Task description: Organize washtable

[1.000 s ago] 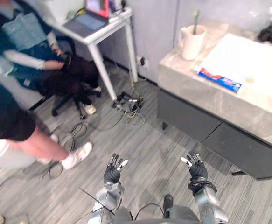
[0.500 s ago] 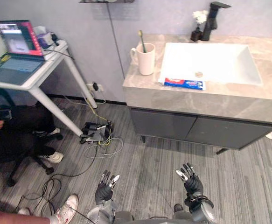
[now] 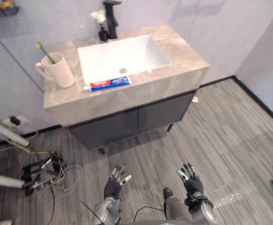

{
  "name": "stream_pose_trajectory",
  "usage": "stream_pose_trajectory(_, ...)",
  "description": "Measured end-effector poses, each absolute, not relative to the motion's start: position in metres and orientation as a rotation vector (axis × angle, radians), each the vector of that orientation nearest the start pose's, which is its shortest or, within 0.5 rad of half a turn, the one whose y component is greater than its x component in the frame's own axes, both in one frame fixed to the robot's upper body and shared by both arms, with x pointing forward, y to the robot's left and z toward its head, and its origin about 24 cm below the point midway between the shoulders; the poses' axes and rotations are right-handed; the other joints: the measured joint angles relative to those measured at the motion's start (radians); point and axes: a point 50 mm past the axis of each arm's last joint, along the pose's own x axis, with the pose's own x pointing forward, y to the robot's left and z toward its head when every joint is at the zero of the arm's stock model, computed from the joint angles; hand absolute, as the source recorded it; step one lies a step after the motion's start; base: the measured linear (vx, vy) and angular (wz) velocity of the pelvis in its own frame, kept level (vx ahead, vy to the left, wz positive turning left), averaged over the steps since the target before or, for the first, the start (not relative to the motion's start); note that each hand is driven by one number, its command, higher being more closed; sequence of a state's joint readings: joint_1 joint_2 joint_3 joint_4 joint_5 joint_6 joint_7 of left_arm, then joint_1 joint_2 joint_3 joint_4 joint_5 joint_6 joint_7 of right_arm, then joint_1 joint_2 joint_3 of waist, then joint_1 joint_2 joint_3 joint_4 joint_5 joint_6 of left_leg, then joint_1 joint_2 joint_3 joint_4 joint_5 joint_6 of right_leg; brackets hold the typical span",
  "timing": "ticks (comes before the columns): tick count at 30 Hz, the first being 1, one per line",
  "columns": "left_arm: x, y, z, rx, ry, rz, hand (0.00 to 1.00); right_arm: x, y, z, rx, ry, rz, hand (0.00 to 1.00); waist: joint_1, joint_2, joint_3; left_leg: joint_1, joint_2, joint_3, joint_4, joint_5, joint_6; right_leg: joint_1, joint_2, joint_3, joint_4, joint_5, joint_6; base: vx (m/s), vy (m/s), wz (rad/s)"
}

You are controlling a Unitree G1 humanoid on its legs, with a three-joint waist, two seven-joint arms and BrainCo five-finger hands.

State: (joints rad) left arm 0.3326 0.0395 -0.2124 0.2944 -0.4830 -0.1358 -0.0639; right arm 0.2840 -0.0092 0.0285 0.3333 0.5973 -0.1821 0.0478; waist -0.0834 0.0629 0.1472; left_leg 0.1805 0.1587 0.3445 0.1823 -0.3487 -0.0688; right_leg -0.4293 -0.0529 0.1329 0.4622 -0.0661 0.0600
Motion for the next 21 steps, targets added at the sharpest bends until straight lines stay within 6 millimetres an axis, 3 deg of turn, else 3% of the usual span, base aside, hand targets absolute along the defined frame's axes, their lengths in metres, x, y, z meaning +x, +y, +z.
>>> stream_pose_trajectory(2, 0.149, 0.128, -0.076, -0.421, 0.491, -0.034, 0.00, 0.156, -0.175, -0.073, 0.557, 0.373, -0.267, 0.00, -0.018, -0.005, 0.004, 0.030, -0.004, -0.033, -0.010, -0.007, -0.026, 0.001, -0.010, 0.033, -0.077, 0.023, 0.007, 0.08, -0.109, 0.50)
stream_pose_trajectory(3, 0.152, 0.123, -0.079, -0.412, 0.508, -0.055, 0.00, 0.153, -0.182, -0.074, 0.537, 0.381, -0.286, 0.00, -0.015, 0.016, 0.013, 0.047, 0.018, -0.056, -0.017, -0.012, -0.045, 0.027, -0.003, 0.013, -0.068, 0.053, 0.045, 0.18, -0.142, 0.50)
stream_pose_trajectory(4, 0.156, 0.118, -0.077, -0.412, 0.495, -0.073, 0.00, 0.153, -0.190, -0.072, 0.512, 0.370, -0.295, 0.00, -0.015, 0.038, 0.007, 0.035, 0.029, -0.096, -0.030, 0.013, -0.058, 0.012, 0.003, 0.000, -0.037, 0.028, 0.038, 0.27, -0.229, 0.52)
stream_pose_trajectory(5, 0.160, 0.117, -0.074, -0.409, 0.475, -0.084, 0.00, 0.156, -0.193, -0.070, 0.504, 0.358, -0.299, 0.00, -0.011, 0.032, 0.011, 0.031, 0.024, -0.132, -0.038, 0.048, -0.058, -0.013, -0.008, -0.001, 0.014, -0.009, 0.039, 0.29, -0.280, 0.70)
stream_pose_trajectory(7, 0.163, 0.113, -0.073, -0.404, 0.471, -0.098, 0.00, 0.159, -0.195, -0.069, 0.492, 0.351, -0.305, 0.00, -0.016, 0.027, 0.013, -0.023, 0.047, -0.230, 0.066, 0.087, -0.016, 0.007, -0.035, -0.080, 0.073, -0.089, 0.017, 0.27, -0.306, 0.87)
stream_pose_trajectory(8, 0.162, 0.113, -0.074, -0.405, 0.477, -0.095, 0.00, 0.161, -0.196, -0.068, 0.487, 0.348, -0.302, 0.00, -0.015, 0.026, 0.013, -0.052, 0.053, -0.248, 0.121, 0.100, -0.016, 0.026, -0.039, -0.098, 0.073, -0.103, 0.007, 0.25, -0.243, 0.87)
stream_pose_trajectory(9, 0.161, 0.113, -0.076, -0.408, 0.484, -0.090, 0.00, 0.162, -0.193, -0.068, 0.488, 0.348, -0.294, 0.00, -0.011, 0.007, 0.018, -0.109, 0.063, -0.272, 0.244, 0.151, 0.000, 0.060, -0.045, -0.132, 0.067, -0.126, -0.008, 0.23, -0.266, 0.81)
stream_pose_trajectory(10, 0.160, 0.114, -0.077, -0.416, 0.492, -0.081, 0.00, 0.164, -0.192, -0.066, 0.478, 0.342, -0.274, 0.00, -0.004, -0.011, 0.023, -0.178, 0.077, -0.283, 0.384, 0.242, 0.005, 0.114, -0.051, -0.160, 0.038, -0.139, -0.024, 0.22, -0.275, 0.72)
stream_pose_trajectory(11, 0.159, 0.115, -0.078, -0.420, 0.497, -0.076, 0.00, 0.165, -0.191, -0.065, 0.474, 0.338, -0.263, 0.00, 0.005, -0.013, 0.023, -0.210, 0.088, -0.288, 0.440, 0.296, 0.006, 0.140, -0.052, -0.171, 0.019, -0.141, -0.028, 0.21, -0.243, 0.38)
stream_pose_trajectory(13, 0.153, 0.112, -0.081, -0.444, 0.512, -0.063, 0.00, 0.169, -0.191, -0.059, 0.465, 0.314, -0.227, 0.00, 0.044, -0.028, 0.030, -0.285, 0.106, -0.259, 0.614, 0.306, 0.012, 0.213, -0.051, -0.184, -0.042, -0.142, -0.056, 0.20, -0.140, 0.07)
stream_pose_trajectory(15, 0.149, 0.113, -0.082, -0.451, 0.522, -0.050, 0.00, 0.168, -0.195, -0.058, 0.448, 0.314, -0.219, 0.00, 0.051, -0.029, 0.030, -0.348, 0.114, -0.161, 0.692, 0.264, 0.075, 0.326, -0.057, -0.212, -0.130, -0.140, -0.064, 0.25, -0.078, 0.18)
stream_pose_trajectory(17, 0.150, 0.117, -0.082, -0.449, 0.516, -0.033, 0.00, 0.165, -0.193, -0.060, 0.453, 0.323, -0.223, 0.00, 0.054, -0.036, 0.029, -0.393, 0.100, -0.088, 0.625, 0.244, 0.087, 0.402, -0.069, -0.250, -0.194, -0.136, -0.064, 0.28, 0.033, 0.40)
stream_pose_trajectory(19, 0.152, 0.118, -0.078, -0.448, 0.495, -0.032, 0.00, 0.163, -0.193, -0.062, 0.456, 0.332, -0.224, 0.00, 0.058, -0.043, 0.027, -0.413, 0.058, -0.047, 0.490, 0.234, 0.072, 0.434, -0.091, -0.268, -0.223, -0.133, -0.059, 0.25, 0.101, 0.33)
stream_pose_trajectory(21, 0.156, 0.117, -0.074, -0.450, 0.471, -0.040, 0.00, 0.162, -0.192, -0.063, 0.457, 0.336, -0.216, 0.00, 0.070, -0.038, 0.026, -0.416, -0.012, -0.020, 0.237, 0.264, 0.056, 0.460, -0.115, -0.273, -0.237, -0.142, -0.016, 0.26, 0.207, 0.18)
